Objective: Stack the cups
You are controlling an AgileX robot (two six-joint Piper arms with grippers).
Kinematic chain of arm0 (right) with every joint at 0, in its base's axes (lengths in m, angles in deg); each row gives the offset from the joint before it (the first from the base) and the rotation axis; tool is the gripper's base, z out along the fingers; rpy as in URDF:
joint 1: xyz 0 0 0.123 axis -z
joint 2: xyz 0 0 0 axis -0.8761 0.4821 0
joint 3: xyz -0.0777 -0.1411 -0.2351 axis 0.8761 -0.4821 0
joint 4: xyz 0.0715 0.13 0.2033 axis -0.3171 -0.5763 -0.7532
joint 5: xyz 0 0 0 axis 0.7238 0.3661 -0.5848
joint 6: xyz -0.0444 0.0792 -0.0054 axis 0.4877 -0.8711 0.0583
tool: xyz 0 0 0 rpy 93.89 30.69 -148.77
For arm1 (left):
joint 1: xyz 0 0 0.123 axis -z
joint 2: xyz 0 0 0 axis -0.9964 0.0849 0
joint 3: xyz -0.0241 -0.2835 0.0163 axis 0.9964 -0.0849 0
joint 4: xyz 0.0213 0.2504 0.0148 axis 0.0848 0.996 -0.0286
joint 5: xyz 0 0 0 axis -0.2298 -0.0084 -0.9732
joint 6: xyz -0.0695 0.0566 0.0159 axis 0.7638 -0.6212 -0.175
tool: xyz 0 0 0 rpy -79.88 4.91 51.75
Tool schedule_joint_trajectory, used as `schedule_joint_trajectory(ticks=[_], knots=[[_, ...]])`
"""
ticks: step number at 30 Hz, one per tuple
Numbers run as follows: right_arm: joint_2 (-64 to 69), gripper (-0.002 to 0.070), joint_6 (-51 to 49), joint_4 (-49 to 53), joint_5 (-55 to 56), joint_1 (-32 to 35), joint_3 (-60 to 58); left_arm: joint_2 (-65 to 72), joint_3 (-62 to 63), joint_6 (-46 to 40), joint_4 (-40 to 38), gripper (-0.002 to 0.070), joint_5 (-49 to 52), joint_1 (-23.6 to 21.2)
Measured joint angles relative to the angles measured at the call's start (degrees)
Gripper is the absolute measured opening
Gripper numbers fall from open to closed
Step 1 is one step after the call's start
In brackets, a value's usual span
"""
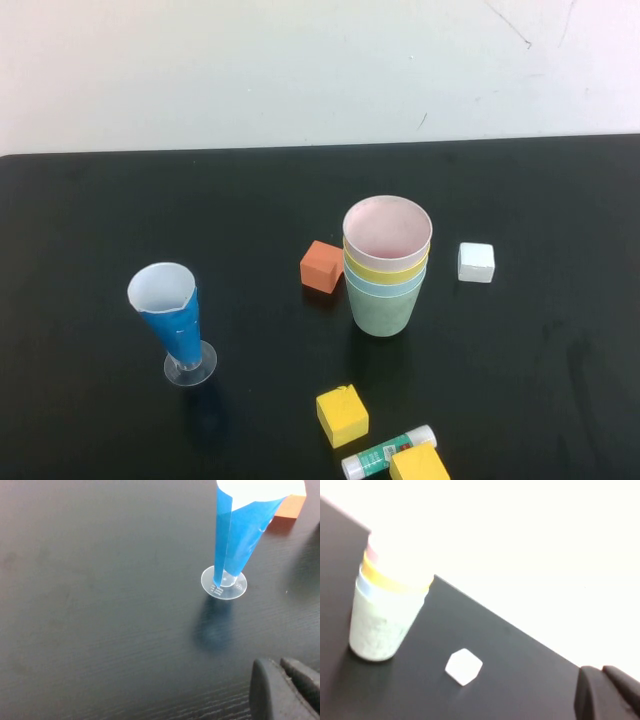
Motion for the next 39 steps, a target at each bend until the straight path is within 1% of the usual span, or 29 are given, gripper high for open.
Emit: schedule_joint_trajectory(ticks=[1,3,6,9,13,15,18,22,39], knots=[[-1.42,-0.0001,-2.00,2.13,0.07,1.02,-1.08,0.00,0.00,0.00,0.00,-0.0001,0.00,0.00],[-7.12,-0.0001,-10.17,8.61,0.58,4.69,-4.12,0.00,0.00,0.00,0.00,-0.0001,0.00,0.00],[-14.32,-0.0001,-21.25,15.22,0.83,11.05,-9.16,0.00,0.00,0.00,0.00,-0.0001,0.00,0.00],[-19.73,-0.0001,-33.35,23.76,-1.72,16.90,-11.86,0.00,0.00,0.00,-0.10,-0.0001,0.00,0.00],[-21.22,-0.0001,-50.15,35.67,-7.24,21.45,-12.12,0.00,0.00,0.00,-0.10,-0.0001,0.00,0.00],[-21.48,-0.0001,-55.89,39.66,-9.88,22.35,-12.12,0.00,0.00,0.00,-0.10,-0.0001,0.00,0.00],[-21.52,-0.0001,-59.01,41.68,-15.50,22.86,-12.12,0.00,0.00,0.00,-0.10,-0.0001,0.00,0.00],[-21.52,-0.0001,-59.96,42.03,-24.18,22.85,-12.12,0.00,0.00,0.00,-0.10,-0.0001,0.00,0.00],[-21.56,-0.0001,-59.70,42.48,-24.94,22.85,-12.01,0.00,0.00,0.00,-0.10,-0.0001,0.36,0.00]])
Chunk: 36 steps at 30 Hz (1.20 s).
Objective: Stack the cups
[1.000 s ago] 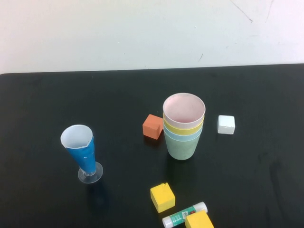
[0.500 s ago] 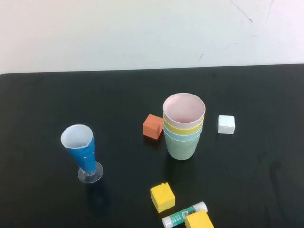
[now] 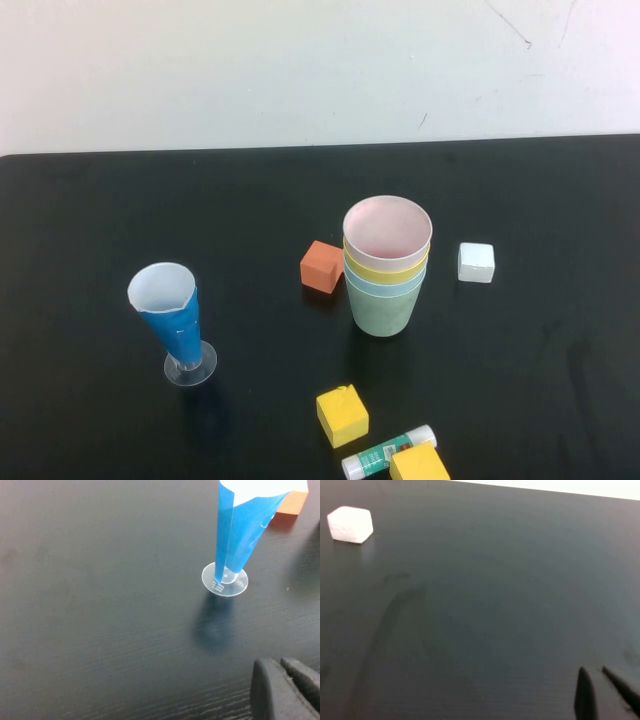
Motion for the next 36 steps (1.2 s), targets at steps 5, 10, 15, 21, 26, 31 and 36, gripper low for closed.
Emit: schedule_joint_trajectory(ticks=[5,10,15,21,26,31,36], knots=[[0.00,-0.0001,0.00,0.00,0.00,0.00,0.00,0.00,0.00,0.00,0.00,-0.0001,0.00,0.00],[0.00,-0.0001,0.00,0.00,0.00,0.00,0.00,0.00,0.00,0.00,0.00,-0.0001,0.00,0.00],[0.00,-0.0001,0.00,0.00,0.00,0.00,0.00,0.00,0.00,0.00,0.00,-0.0001,0.00,0.00],[0.00,-0.0001,0.00,0.00,-0.03,0.00,0.00,-1.47,-0.93,0.00,-0.55,-0.0001,-1.50,-0.31],[0.00,-0.0001,0.00,0.00,-0.03,0.00,0.00,-4.54,-6.19,0.00,-7.96,-0.0001,-8.28,-6.04],[0.00,-0.0002,0.00,0.00,-0.13,0.00,0.00,-9.76,-14.64,0.00,-9.85,-0.0001,-18.77,-17.23],[0.00,-0.0002,0.00,0.04,-0.13,0.00,0.00,-12.86,-21.90,-3.89,-12.01,-0.0001,-25.04,-25.13]])
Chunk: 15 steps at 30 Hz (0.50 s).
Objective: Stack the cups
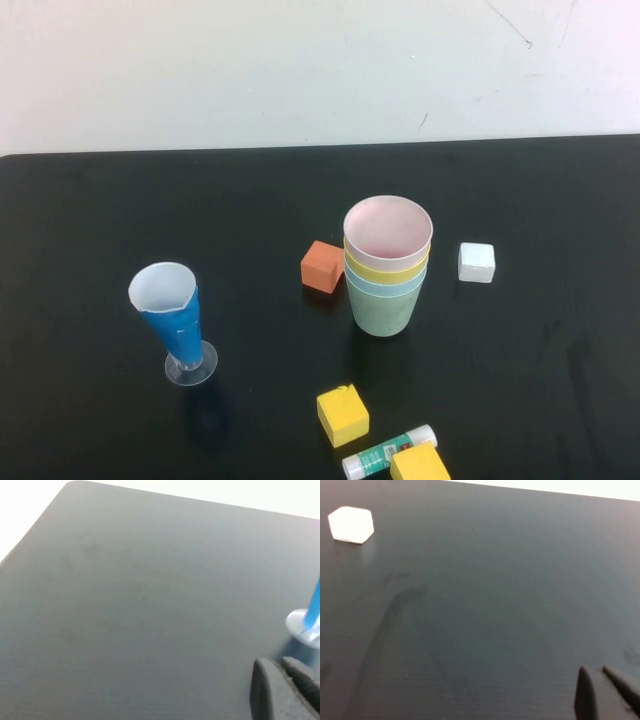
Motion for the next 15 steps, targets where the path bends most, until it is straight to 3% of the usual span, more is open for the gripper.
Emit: schedule_joint_trajectory(ticks=[7,15], knots=[[0.00,-0.0002,0.00,0.00,0.00,0.00,0.00,-0.14,-2.61,-17.72,-3.31,-0.0001,-2.27,-1.89],[0.00,-0.0002,0.00,0.00,0.00,0.00,0.00,-0.14,-2.61,-23.48,-3.41,-0.0001,-1.22,-1.89]])
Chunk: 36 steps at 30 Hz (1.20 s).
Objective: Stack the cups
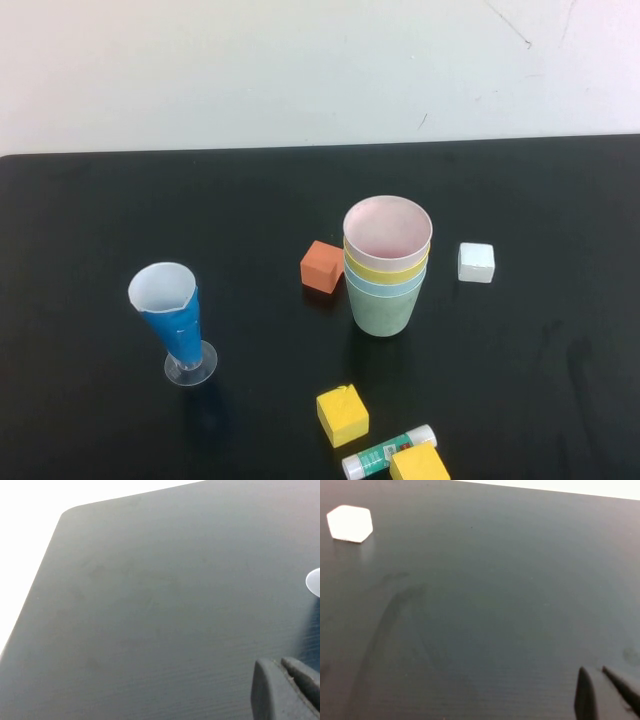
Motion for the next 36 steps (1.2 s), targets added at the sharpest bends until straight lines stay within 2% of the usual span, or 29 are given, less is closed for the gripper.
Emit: schedule_joint_trajectory(ticks=[24,32,36], knots=[[0.00,-0.0002,0.00,0.00,-0.03,0.00,0.00,0.00,0.00,0.00,0.00,-0.0001,0.13,-0.14],[0.00,-0.0002,0.00,0.00,-0.13,0.00,0.00,0.00,0.00,0.00,0.00,-0.0001,0.18,-5.71],[0.00,-0.0002,0.00,0.09,-0.26,0.00,0.08,0.00,0.00,0.00,0.00,-0.0001,0.18,-6.28]])
